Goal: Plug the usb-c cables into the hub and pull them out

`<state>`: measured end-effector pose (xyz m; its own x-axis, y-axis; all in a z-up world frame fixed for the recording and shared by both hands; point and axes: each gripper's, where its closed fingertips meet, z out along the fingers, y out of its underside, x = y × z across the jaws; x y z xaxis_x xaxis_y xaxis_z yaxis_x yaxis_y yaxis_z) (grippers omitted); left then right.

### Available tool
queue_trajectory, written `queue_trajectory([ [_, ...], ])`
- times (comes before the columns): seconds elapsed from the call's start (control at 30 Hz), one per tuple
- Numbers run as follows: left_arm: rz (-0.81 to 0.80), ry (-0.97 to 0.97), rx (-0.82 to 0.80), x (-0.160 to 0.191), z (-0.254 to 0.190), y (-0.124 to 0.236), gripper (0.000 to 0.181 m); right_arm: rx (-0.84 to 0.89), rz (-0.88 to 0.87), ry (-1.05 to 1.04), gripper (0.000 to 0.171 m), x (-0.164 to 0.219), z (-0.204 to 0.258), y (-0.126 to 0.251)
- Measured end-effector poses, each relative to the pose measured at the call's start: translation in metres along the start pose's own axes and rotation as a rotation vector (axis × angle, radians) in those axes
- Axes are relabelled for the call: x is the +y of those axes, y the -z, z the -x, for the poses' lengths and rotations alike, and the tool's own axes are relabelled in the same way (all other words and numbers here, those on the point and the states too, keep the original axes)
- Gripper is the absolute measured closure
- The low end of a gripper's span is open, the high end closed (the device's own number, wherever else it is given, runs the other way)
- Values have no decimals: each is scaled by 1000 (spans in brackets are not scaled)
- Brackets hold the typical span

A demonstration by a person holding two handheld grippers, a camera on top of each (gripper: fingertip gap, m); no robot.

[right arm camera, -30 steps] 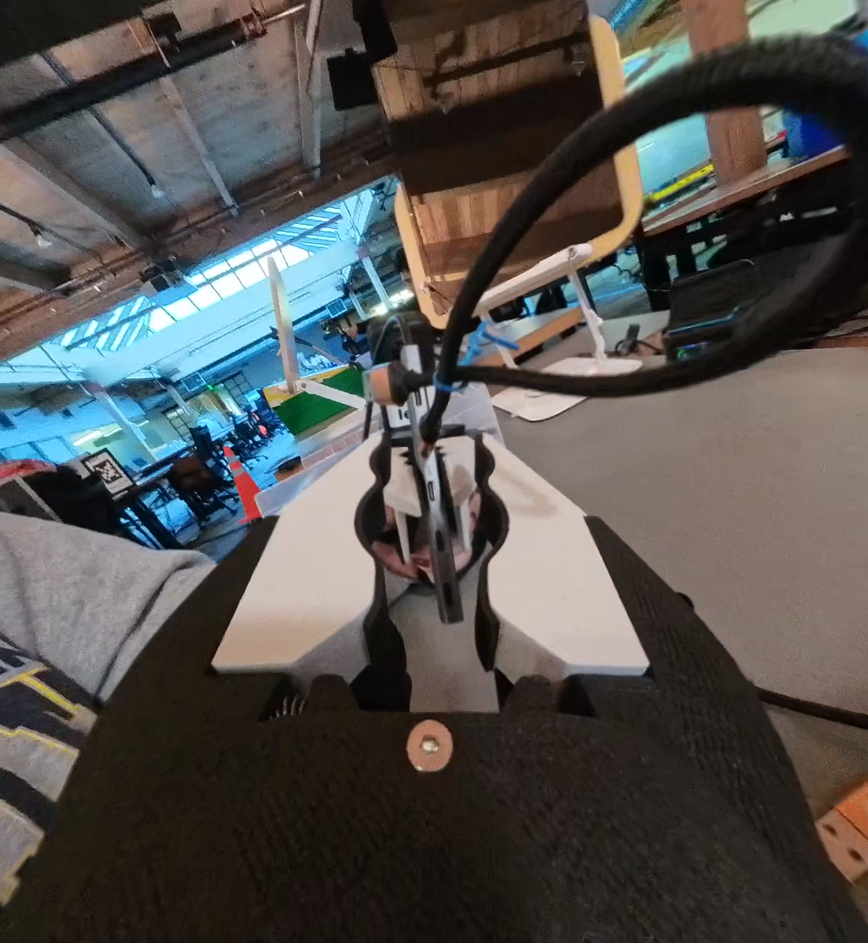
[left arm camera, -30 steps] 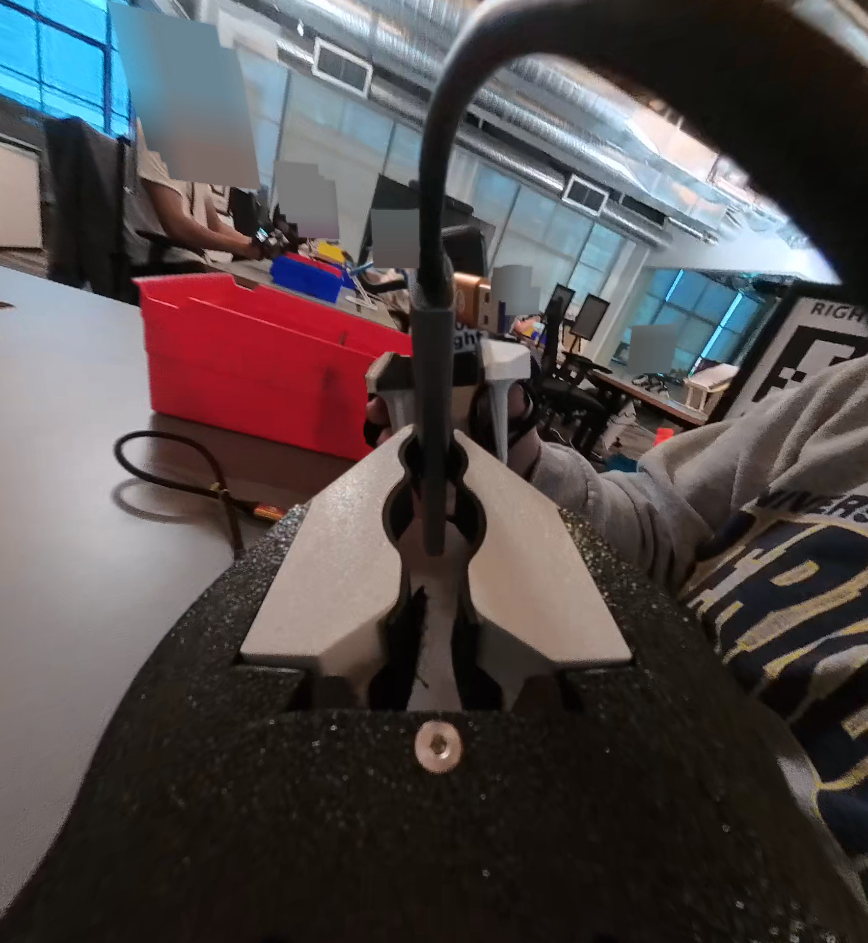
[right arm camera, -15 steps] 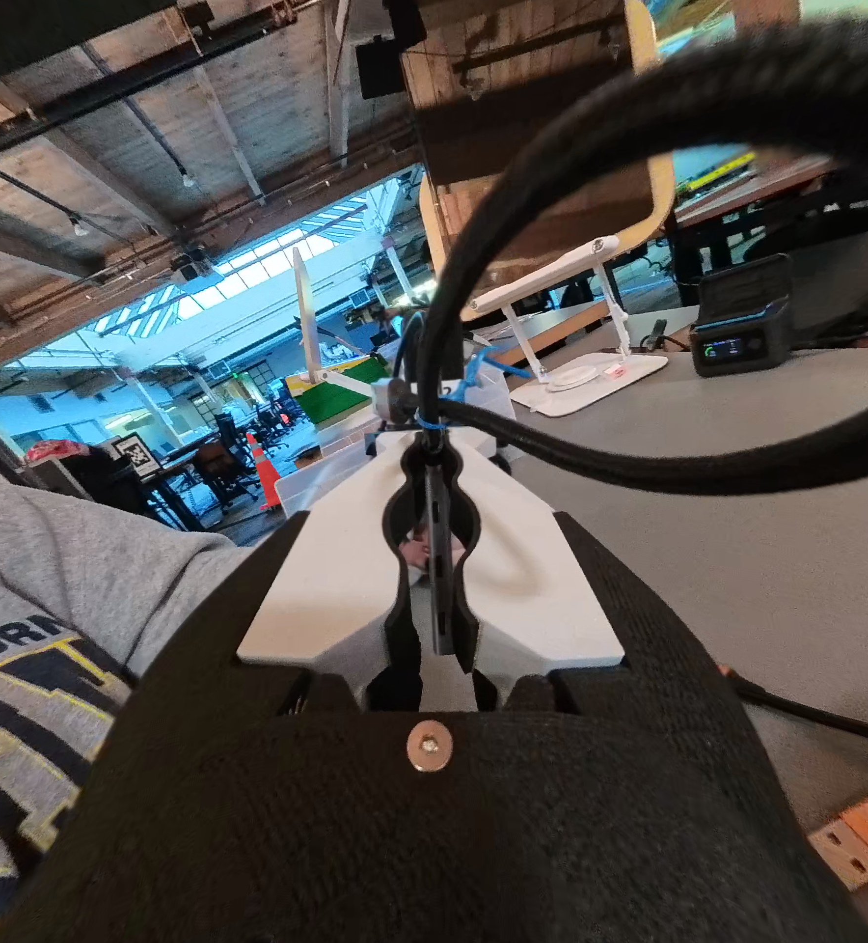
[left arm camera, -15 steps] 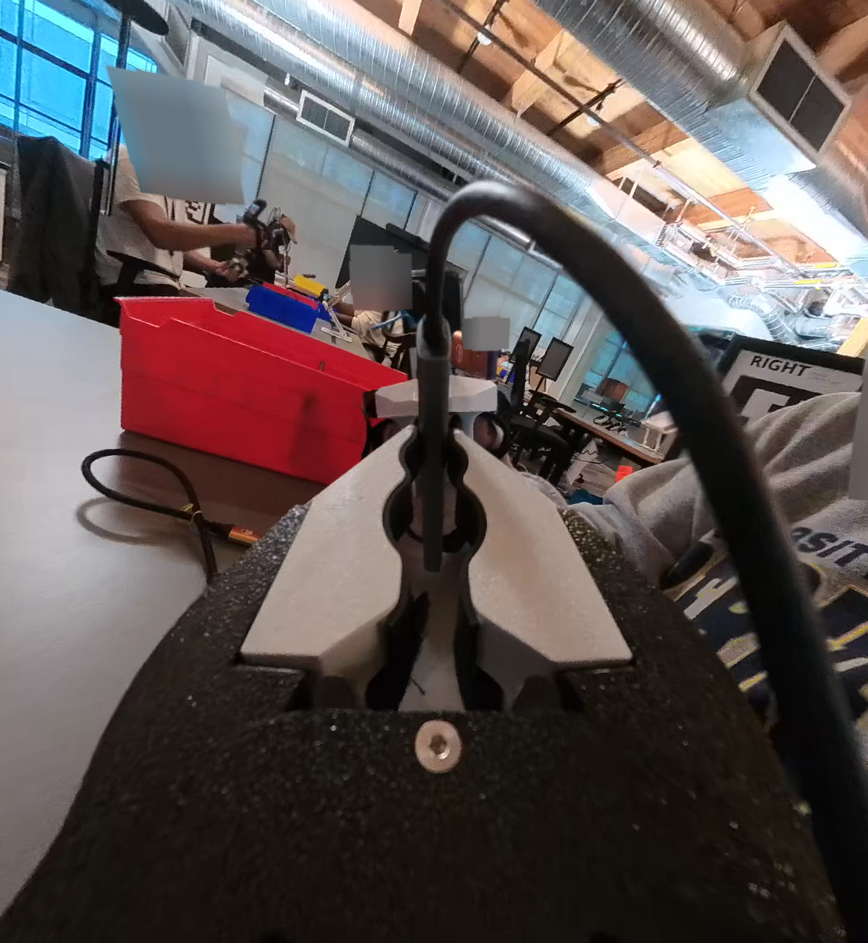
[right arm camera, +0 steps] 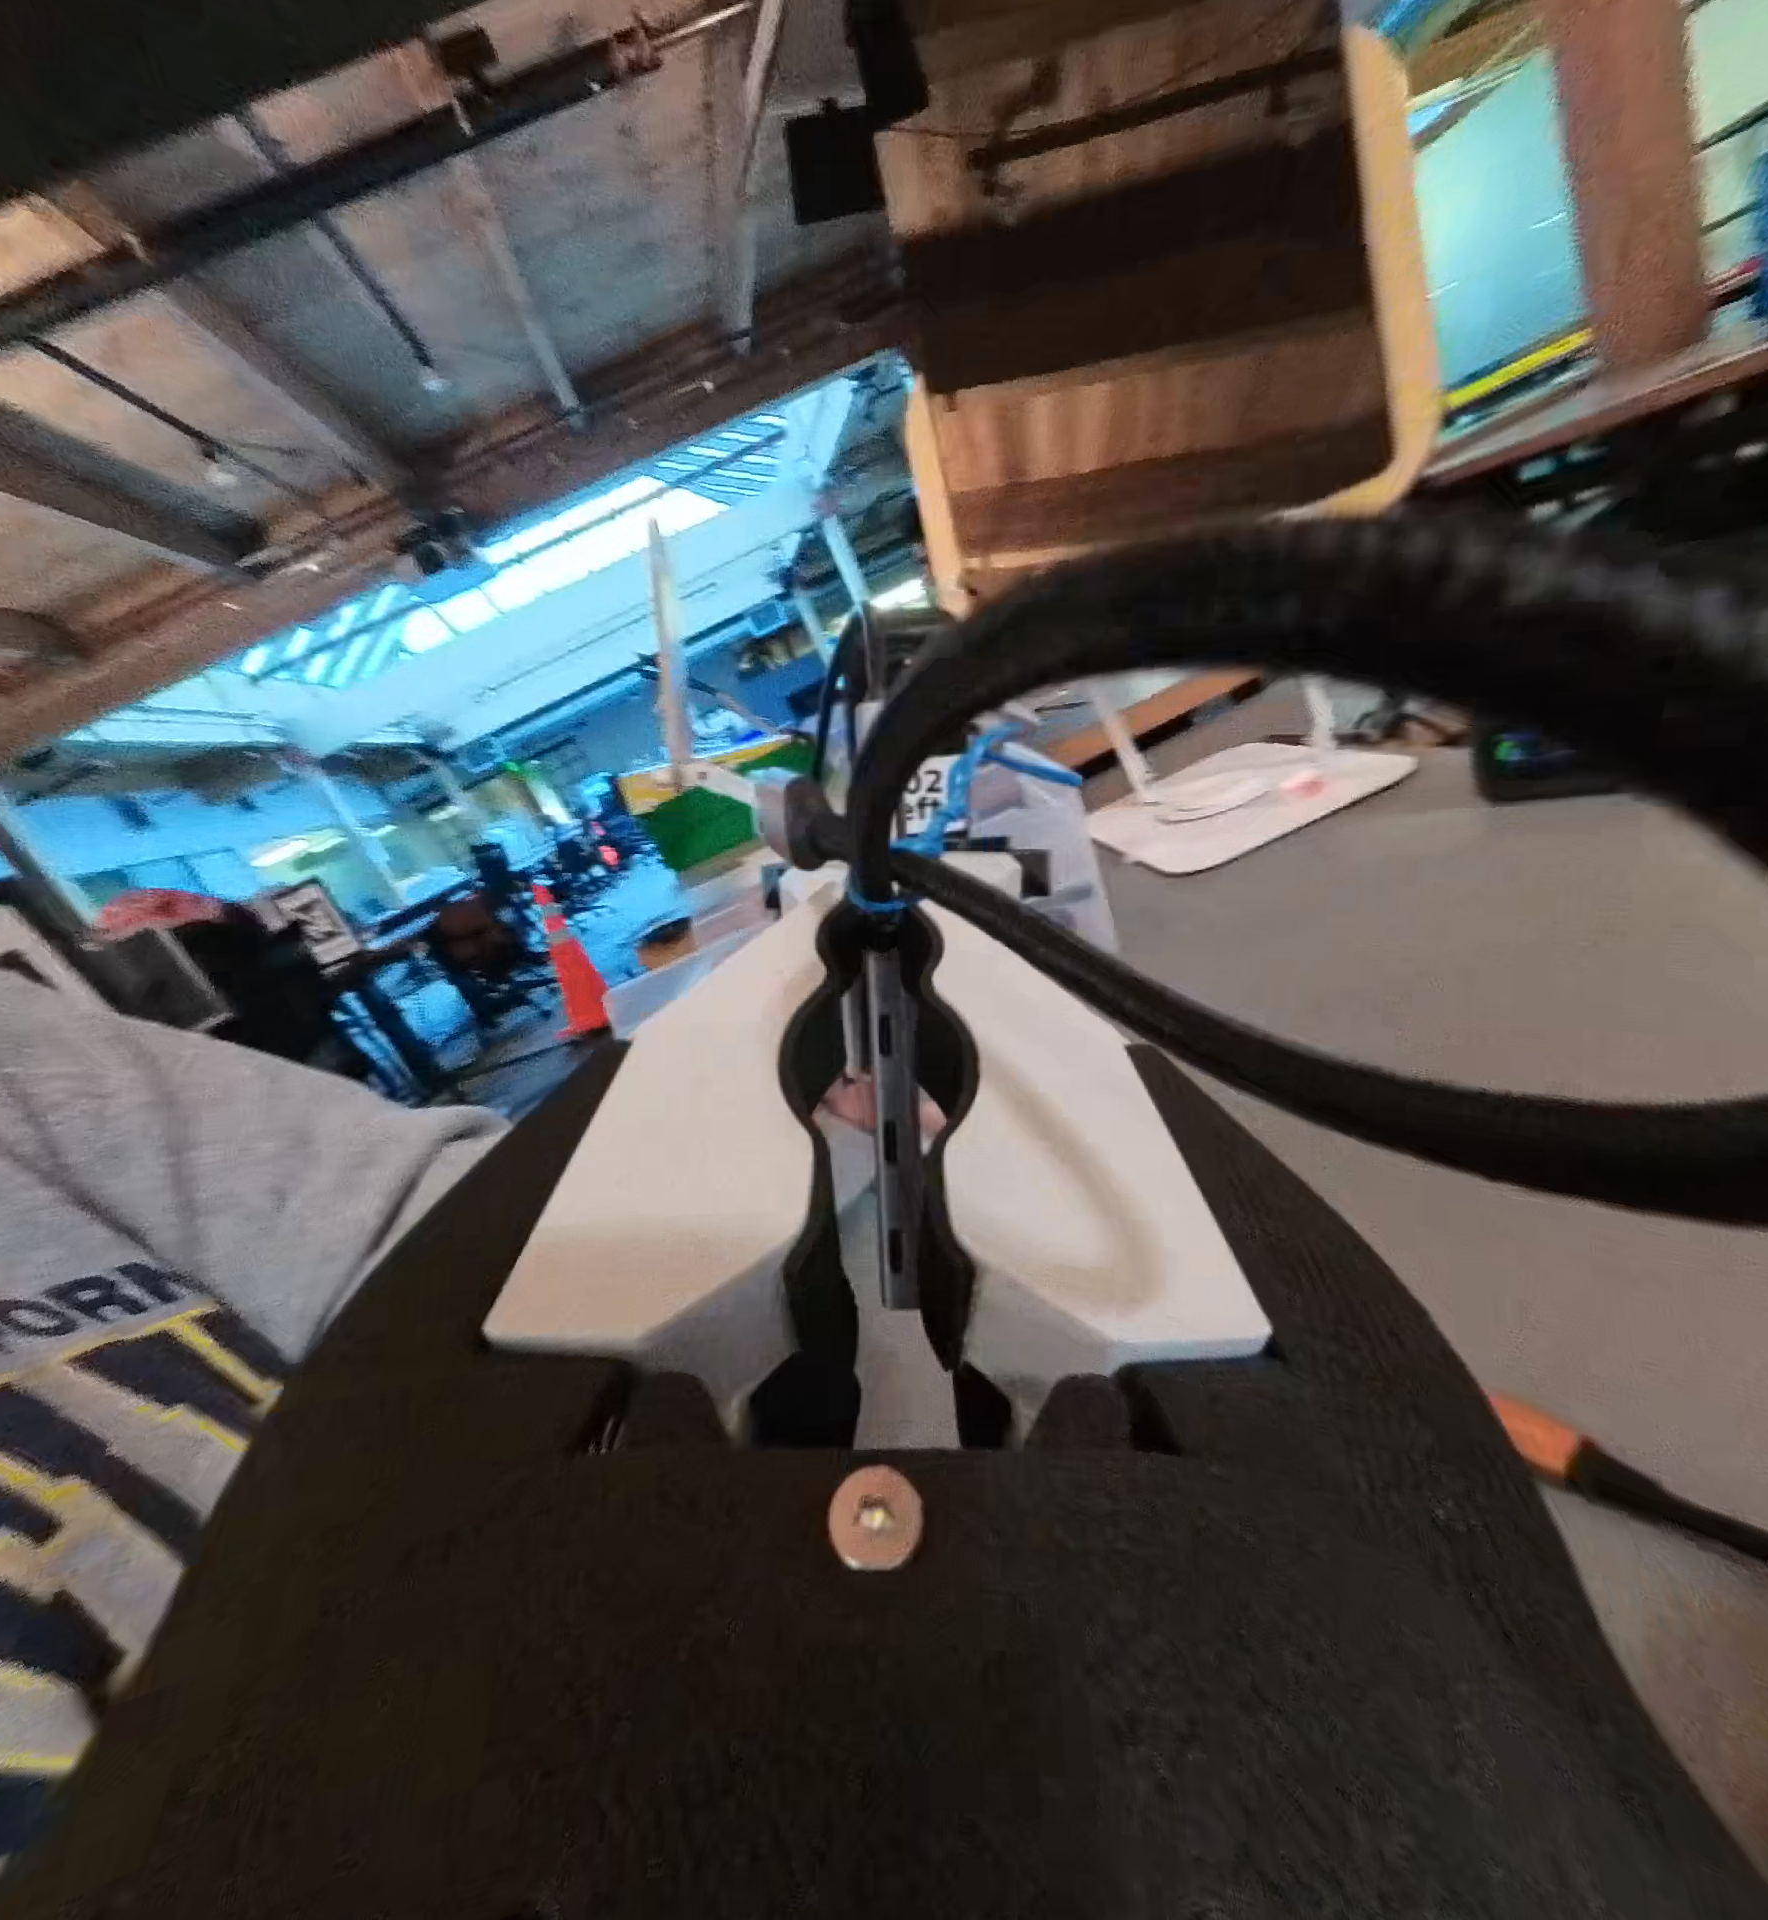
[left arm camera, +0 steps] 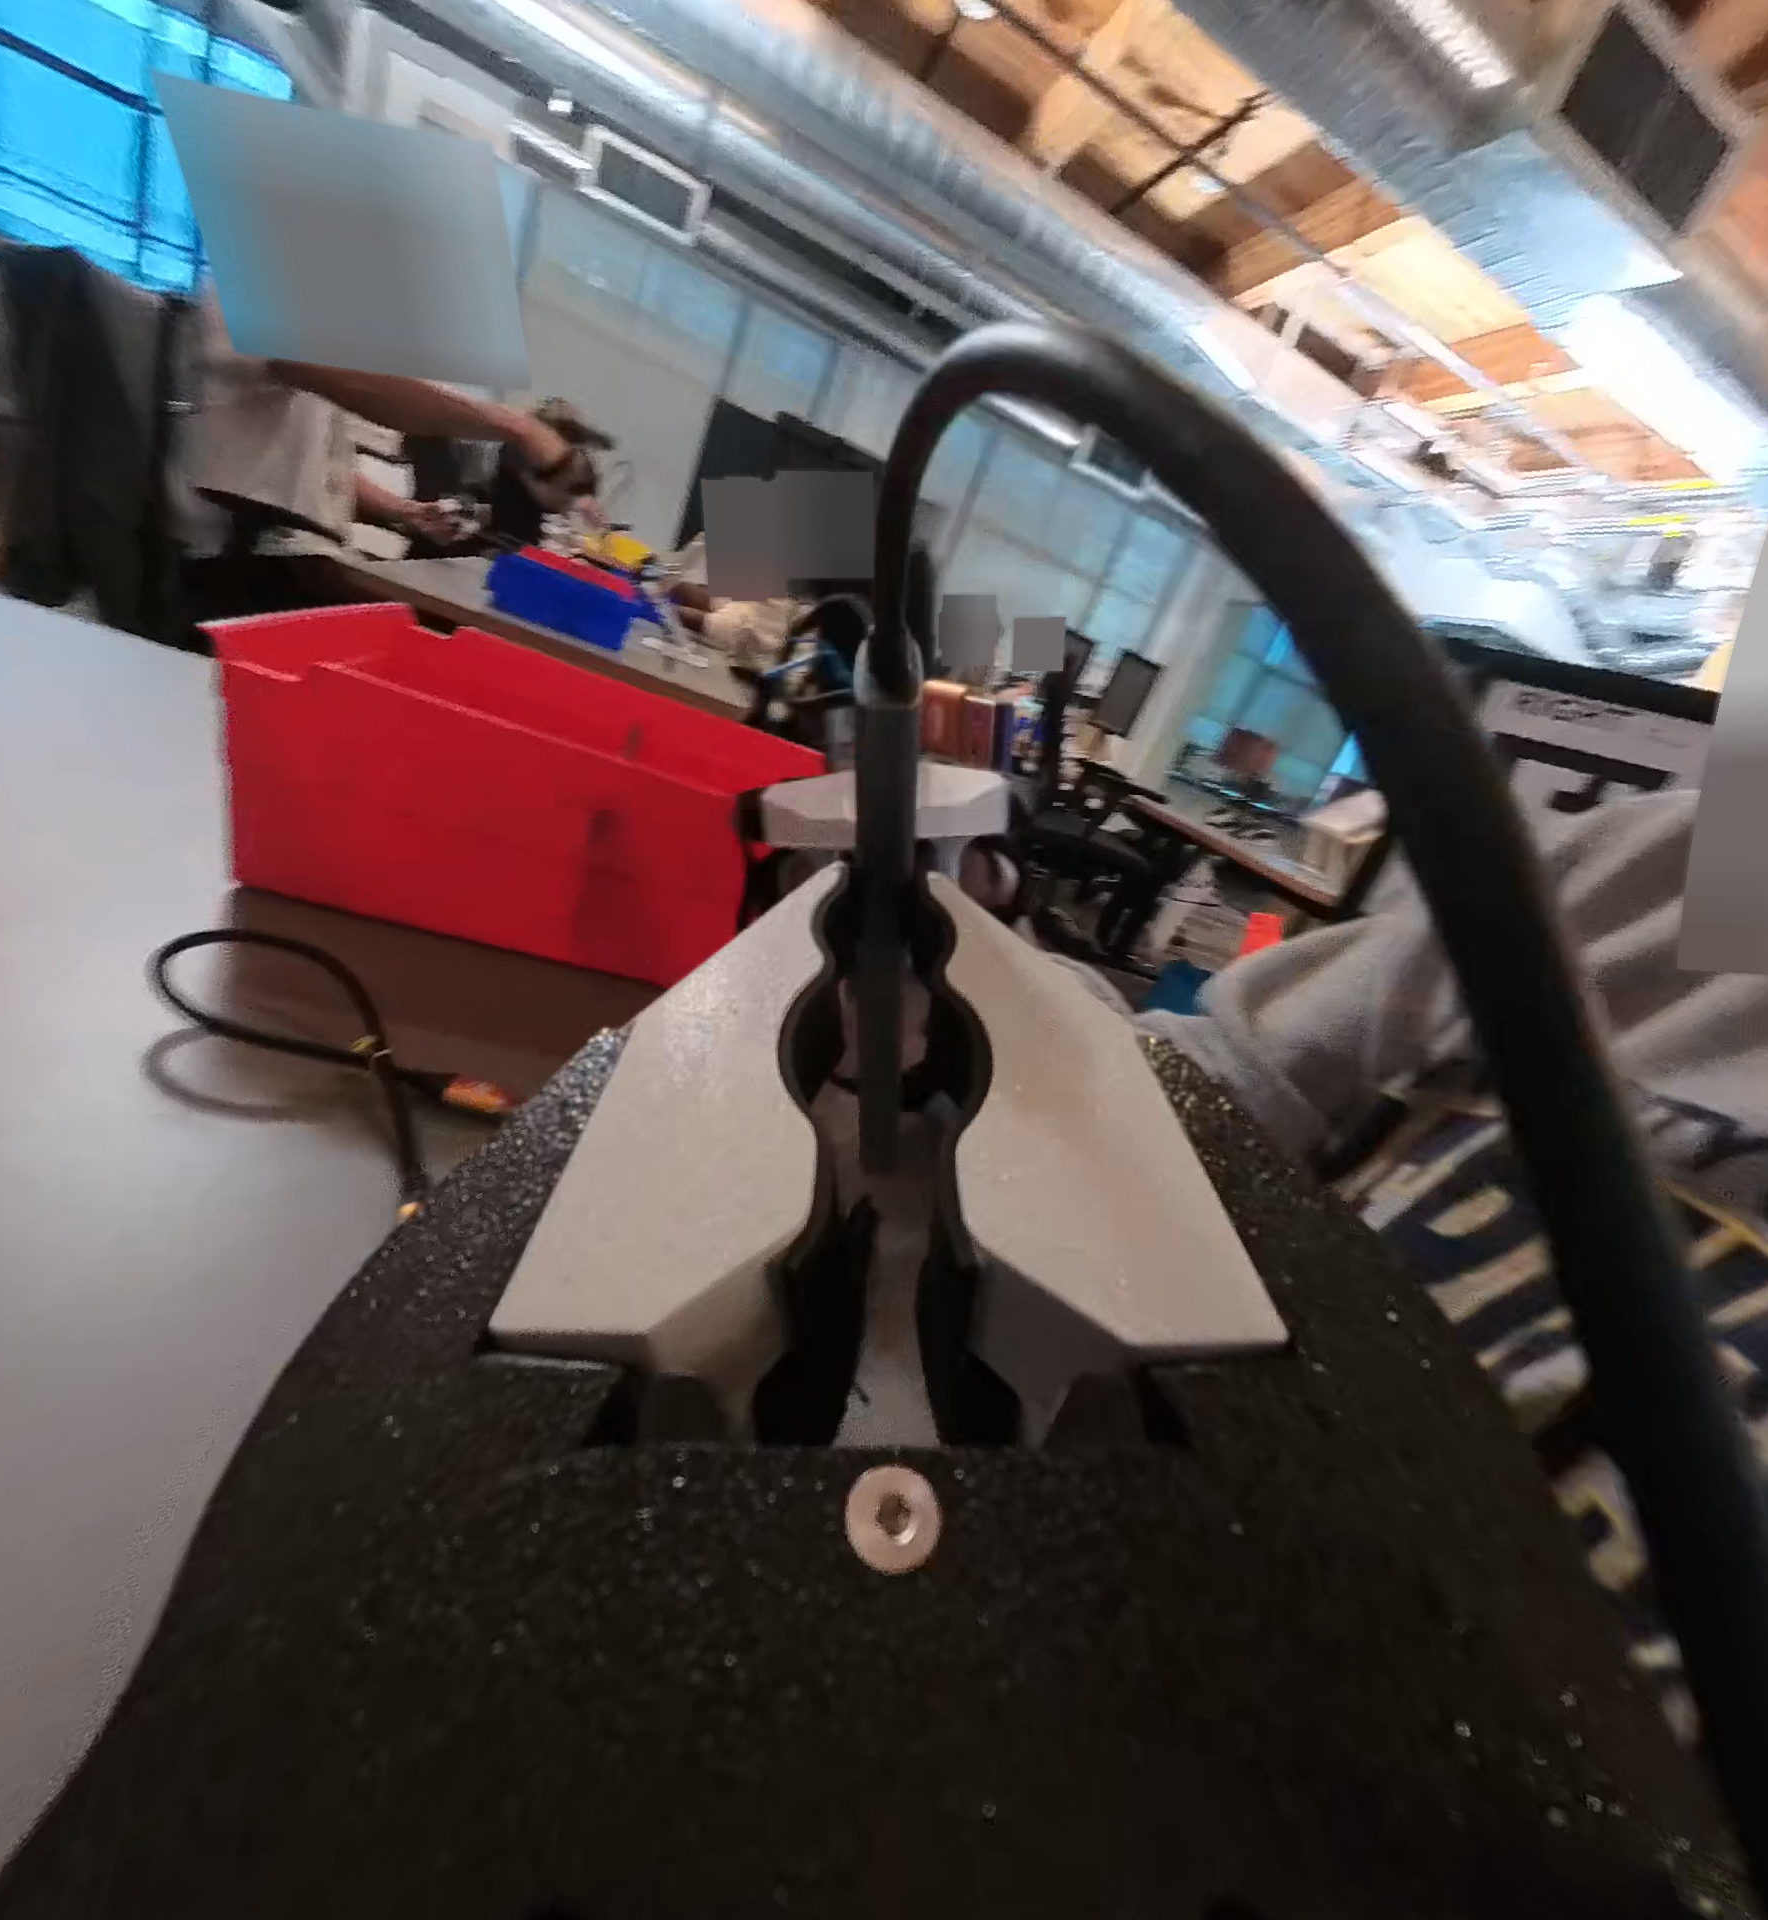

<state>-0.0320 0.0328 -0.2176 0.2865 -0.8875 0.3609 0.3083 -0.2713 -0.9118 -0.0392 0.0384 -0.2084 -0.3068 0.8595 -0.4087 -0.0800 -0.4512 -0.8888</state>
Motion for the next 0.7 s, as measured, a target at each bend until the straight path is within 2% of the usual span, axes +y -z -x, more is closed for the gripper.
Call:
queue_trajectory([
  [0.07,9,1,38,-1,-7,1,173,-24,9,-15,168,0,5,0],
  [0.2,42,-23,3,1,-3,1,174,100,75,193,168,2,4,-1],
  [0.4,91,-44,56,6,-15,0,173,-24,110,37,167,7,14,2],
  [0.53,119,-66,-26,10,-3,-1,173,103,171,191,168,10,5,4],
  [0.7,134,-66,43,12,-16,-2,173,21,190,132,167,12,16,5],
])
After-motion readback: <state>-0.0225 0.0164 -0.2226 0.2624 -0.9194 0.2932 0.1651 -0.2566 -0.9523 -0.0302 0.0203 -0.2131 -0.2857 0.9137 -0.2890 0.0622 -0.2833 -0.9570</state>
